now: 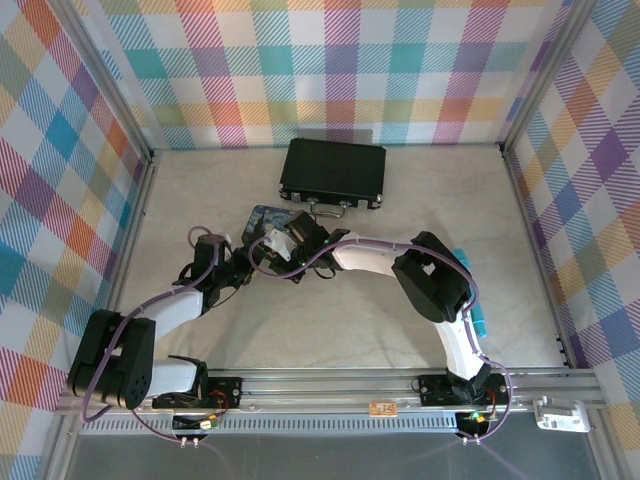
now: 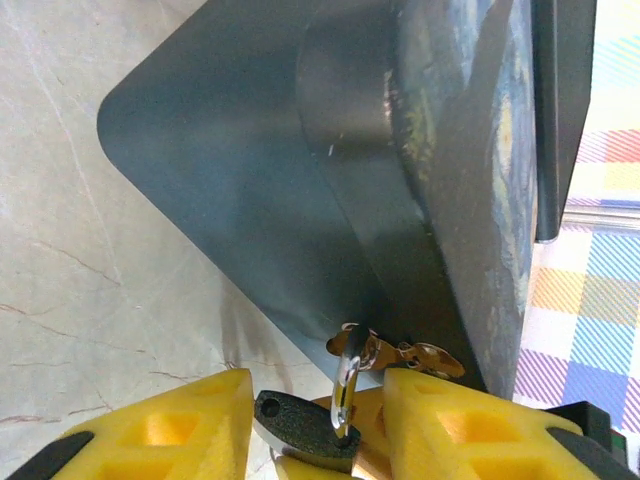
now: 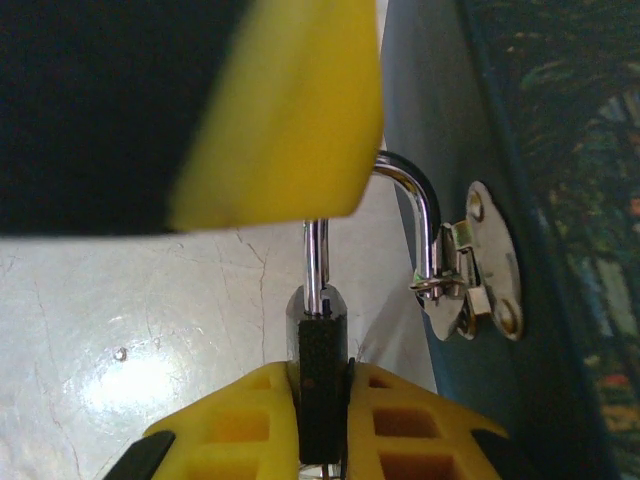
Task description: Unlock the padlock with the key
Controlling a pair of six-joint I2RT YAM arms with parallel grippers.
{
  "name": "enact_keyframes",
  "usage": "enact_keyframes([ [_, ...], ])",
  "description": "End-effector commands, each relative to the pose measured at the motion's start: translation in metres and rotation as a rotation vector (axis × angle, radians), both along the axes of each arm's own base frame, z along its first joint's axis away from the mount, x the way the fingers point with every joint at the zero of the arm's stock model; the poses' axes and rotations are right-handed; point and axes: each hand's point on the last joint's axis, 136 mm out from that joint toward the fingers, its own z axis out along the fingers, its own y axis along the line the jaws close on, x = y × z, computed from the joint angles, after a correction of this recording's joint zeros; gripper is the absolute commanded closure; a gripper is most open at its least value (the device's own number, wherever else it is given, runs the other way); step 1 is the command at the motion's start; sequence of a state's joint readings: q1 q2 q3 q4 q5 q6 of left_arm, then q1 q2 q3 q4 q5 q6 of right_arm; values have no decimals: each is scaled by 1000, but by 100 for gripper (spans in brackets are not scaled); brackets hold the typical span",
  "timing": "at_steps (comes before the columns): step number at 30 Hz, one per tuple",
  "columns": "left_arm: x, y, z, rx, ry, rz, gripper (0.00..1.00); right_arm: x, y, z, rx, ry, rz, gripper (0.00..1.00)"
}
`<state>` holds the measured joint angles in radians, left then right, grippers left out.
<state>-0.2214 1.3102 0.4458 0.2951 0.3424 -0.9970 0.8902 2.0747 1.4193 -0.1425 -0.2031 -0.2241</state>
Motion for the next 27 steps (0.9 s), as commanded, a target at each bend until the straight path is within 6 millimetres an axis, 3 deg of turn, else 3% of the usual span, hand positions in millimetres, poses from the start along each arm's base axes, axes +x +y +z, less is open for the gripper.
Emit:
enact_keyframes([
  [1, 14, -6, 17, -1, -71, -5, 67, 4, 13, 26, 82, -16, 20, 100],
  [13, 19, -5, 2, 33, -56, -4, 99, 4, 14, 29, 94, -18, 16, 100],
  [15, 18, -4, 0, 36, -51, 1, 100, 5, 13, 31, 94, -14, 3, 100],
  [21, 8, 11, -9, 81, -29, 126, 100, 2, -1, 45, 93, 34, -100, 60],
  [27, 0, 25, -9, 141, -30, 273, 100, 3, -21, 68, 126, 42, -240, 55],
])
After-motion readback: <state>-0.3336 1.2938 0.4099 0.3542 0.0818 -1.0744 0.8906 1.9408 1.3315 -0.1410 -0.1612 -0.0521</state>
